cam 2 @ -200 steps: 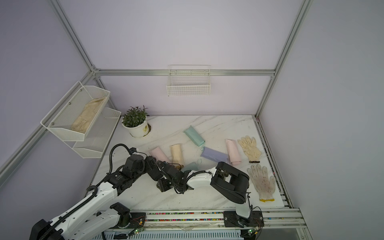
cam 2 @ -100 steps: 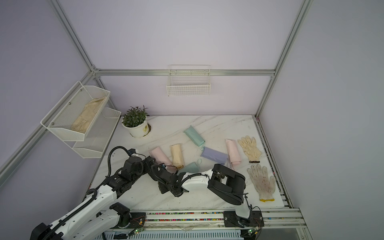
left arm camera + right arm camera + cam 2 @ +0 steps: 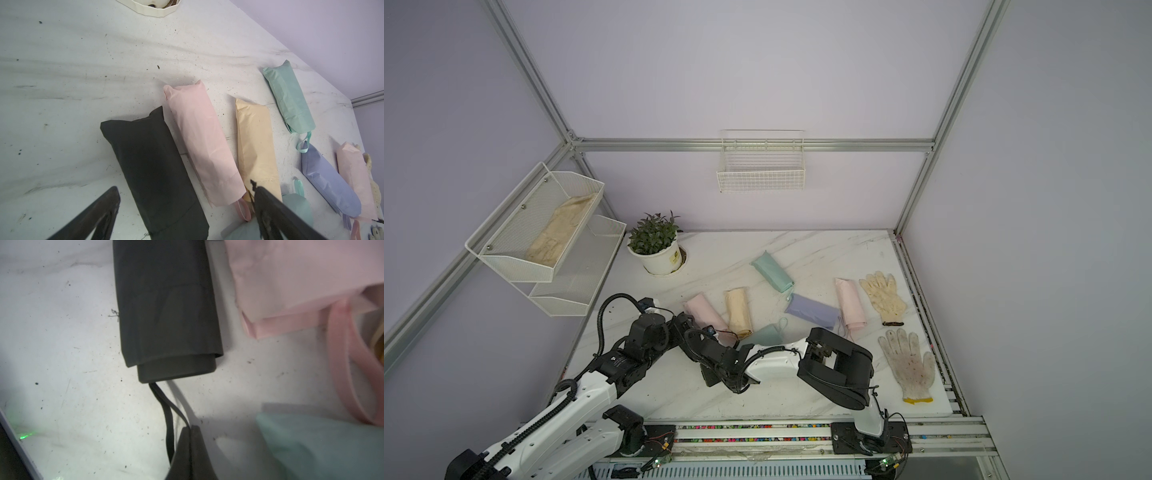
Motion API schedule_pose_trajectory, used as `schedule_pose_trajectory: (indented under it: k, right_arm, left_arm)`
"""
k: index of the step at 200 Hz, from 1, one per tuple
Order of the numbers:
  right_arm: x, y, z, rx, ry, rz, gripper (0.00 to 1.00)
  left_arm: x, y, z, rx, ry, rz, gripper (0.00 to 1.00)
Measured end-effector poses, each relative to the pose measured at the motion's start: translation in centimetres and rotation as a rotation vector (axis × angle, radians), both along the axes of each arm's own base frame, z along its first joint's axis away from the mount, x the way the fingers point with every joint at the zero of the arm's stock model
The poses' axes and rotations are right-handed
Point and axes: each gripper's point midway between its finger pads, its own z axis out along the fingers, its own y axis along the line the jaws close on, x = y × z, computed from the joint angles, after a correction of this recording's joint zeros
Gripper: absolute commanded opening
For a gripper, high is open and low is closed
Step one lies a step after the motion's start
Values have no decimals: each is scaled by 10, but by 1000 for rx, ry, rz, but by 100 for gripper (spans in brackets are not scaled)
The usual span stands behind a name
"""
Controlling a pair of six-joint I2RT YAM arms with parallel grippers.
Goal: Take umbrellas out of sleeves
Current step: Take out the umbrella from the umbrella sleeve.
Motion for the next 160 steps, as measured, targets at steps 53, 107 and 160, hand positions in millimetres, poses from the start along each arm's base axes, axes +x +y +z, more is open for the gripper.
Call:
schedule_pose_trajectory:
  k: [53, 107, 160]
  right_arm:
    - [-1, 0, 0, 1, 0, 1, 0]
    - [-7, -8, 0, 1, 1, 8, 0]
    - [-17, -29, -1, -10, 6, 7, 0]
  left_arm:
    - [1, 1, -3, -1, 11, 4, 100]
    - [-2, 3, -12, -4, 34, 3, 100]
    - [-1, 0, -21, -7, 63, -8, 100]
